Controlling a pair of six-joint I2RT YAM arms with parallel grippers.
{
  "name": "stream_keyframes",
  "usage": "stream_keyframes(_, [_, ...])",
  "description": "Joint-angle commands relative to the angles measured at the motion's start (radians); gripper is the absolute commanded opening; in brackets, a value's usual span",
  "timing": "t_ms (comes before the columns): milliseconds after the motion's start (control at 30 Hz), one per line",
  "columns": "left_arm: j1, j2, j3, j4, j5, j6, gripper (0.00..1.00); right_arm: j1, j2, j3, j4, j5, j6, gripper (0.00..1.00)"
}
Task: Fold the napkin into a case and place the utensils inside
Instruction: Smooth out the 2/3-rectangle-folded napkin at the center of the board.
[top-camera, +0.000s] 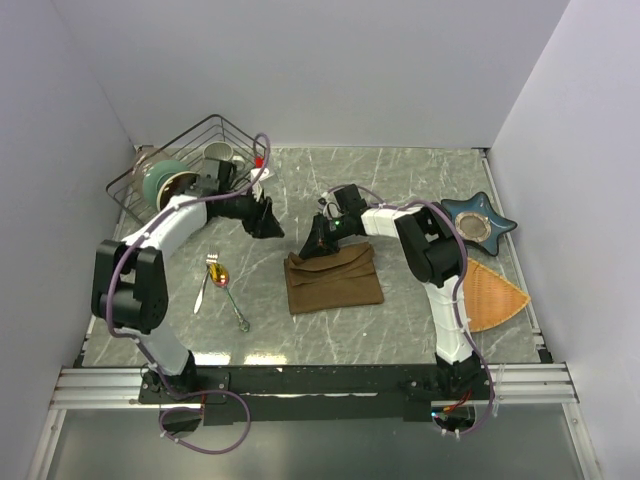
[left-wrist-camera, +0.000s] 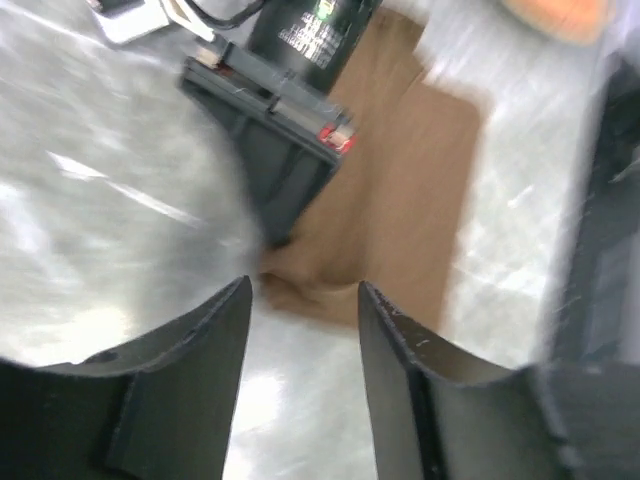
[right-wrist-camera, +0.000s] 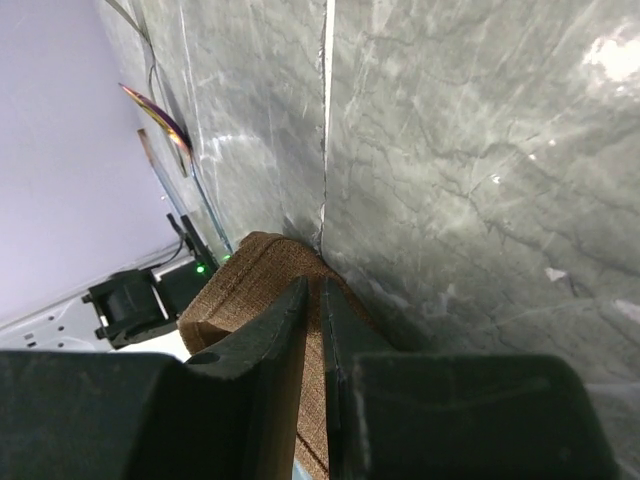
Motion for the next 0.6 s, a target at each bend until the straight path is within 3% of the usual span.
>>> stream_keyframes(0, [-0.014, -0.022, -0.152, 0.465, 0.096, -0.721, 0.42, 0.008, -0.019, -0.051, -0.026, 0.134, -0.073, 0.18])
stream_keyframes(67, [-0.011, -0.01, -0.221, 0.578, 0.049, -0.88, 0.31, 0.006, -0.028, -0.06, -0.017, 0.138, -0.075, 0.18])
stream_keyframes(200, [-0.013, 0.061, -0.236, 0.646, -0.002, -0.976, 0.25, 0.006, -0.042, -0.08, 0.008, 0.145, -0.072, 0.18])
stream_keyframes(567, [-0.06, 0.133, -0.26, 0.47, 0.025, -0.856, 0.16, 0.006, -0.039, -0.083, 0.029, 0.138, -0.049, 0.18])
